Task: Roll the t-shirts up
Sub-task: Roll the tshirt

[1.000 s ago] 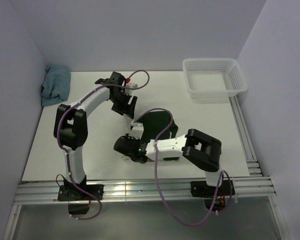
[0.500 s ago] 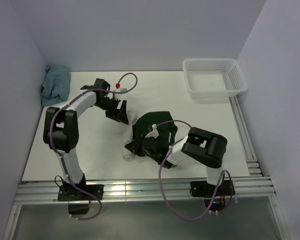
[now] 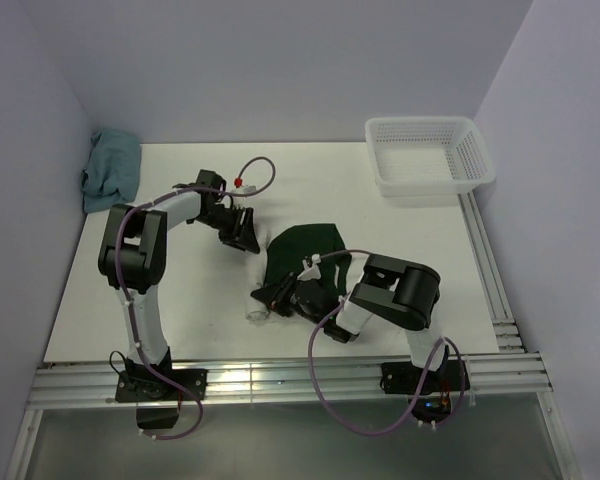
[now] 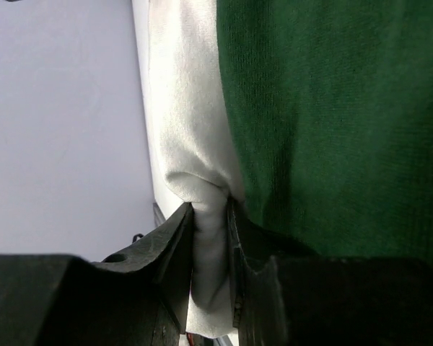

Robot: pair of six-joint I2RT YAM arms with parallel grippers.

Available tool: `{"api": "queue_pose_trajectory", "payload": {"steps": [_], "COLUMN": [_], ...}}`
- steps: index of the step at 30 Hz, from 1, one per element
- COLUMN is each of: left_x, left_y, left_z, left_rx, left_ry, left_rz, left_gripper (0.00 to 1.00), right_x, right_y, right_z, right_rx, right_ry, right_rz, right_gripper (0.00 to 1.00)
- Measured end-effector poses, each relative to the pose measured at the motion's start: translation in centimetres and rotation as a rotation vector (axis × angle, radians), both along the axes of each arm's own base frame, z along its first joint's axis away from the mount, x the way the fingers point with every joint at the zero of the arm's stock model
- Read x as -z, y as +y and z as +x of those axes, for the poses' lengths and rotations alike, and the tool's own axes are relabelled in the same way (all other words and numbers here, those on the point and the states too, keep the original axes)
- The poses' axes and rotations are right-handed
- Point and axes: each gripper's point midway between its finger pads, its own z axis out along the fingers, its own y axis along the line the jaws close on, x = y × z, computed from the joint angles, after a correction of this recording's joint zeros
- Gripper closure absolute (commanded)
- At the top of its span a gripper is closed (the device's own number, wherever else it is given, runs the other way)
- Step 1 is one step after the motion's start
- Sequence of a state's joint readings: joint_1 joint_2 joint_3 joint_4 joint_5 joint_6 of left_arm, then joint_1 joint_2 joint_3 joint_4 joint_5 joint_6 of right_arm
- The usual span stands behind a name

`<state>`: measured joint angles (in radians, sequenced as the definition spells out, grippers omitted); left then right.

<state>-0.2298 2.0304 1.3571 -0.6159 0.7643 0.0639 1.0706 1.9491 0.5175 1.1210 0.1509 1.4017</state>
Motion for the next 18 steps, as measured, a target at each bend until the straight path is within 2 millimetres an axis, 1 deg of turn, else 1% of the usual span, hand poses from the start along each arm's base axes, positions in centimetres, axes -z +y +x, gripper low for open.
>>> {"api": "queue_pose_trajectory", "payload": {"steps": [2, 3, 4, 5, 6, 7, 8, 9, 10, 12, 13, 16, 18], "left_x": [0.1, 0.2, 0.3, 0.3, 0.4, 0.3, 0.3, 0.3, 0.3, 0.1, 0.1, -0.1, -0.1], "left_y": [0.0, 0.0, 0.1, 0.1, 0.1, 0.2, 0.2, 0.3, 0.5, 0.7, 0.8, 1.1, 1.2], "left_z": [0.0, 0.1, 0.1, 0.0, 0.0, 0.0, 0.0, 0.0, 0.0, 0.0, 0.1, 0.1, 0.1], "left_rx": [-0.017, -0.024, -0.031, -0.038, -0.043, -0.049, -0.052, -0.054, -0.057, -0.058, -0.059, -0.060, -0.059], "left_ry": [0.011, 0.014, 0.018, 0.024, 0.021, 0.021, 0.014, 0.007, -0.007, -0.039, -0.052, -0.089, -0.104], "left_rz": [0.010, 0.020, 0.031, 0.041, 0.056, 0.069, 0.087, 0.109, 0.141, 0.203, 0.229, 0.303, 0.346], "left_gripper": [0.67, 0.79, 0.84, 0.89, 1.00, 1.00, 1.00, 1.00, 1.00, 1.00, 1.00, 1.00, 1.00], "right_x": [0.0, 0.0, 0.0, 0.1, 0.2, 0.2, 0.2, 0.3, 0.2, -0.1, -0.4, -0.9, -1.1], "right_y": [0.0, 0.0, 0.0, 0.0, 0.0, 0.0, 0.1, 0.2, 0.4, 0.9, 1.4, 2.5, 2.9], "right_z": [0.0, 0.1, 0.1, 0.1, 0.1, 0.1, 0.1, 0.2, 0.2, 0.4, 0.4, 0.1, -0.3], "right_rx": [0.003, 0.004, 0.005, 0.005, 0.005, 0.004, 0.005, 0.003, -0.001, -0.005, -0.011, -0.018, -0.021], "right_ry": [0.005, 0.007, 0.007, 0.008, 0.010, 0.011, 0.015, 0.021, 0.024, 0.022, 0.019, 0.008, 0.002], "right_rz": [0.014, 0.017, 0.018, 0.017, 0.012, 0.007, -0.002, -0.021, -0.048, -0.119, -0.168, -0.297, -0.386], "right_gripper": [0.86, 0.84, 0.82, 0.77, 0.73, 0.70, 0.62, 0.58, 0.52, 0.48, 0.44, 0.41, 0.40]}}
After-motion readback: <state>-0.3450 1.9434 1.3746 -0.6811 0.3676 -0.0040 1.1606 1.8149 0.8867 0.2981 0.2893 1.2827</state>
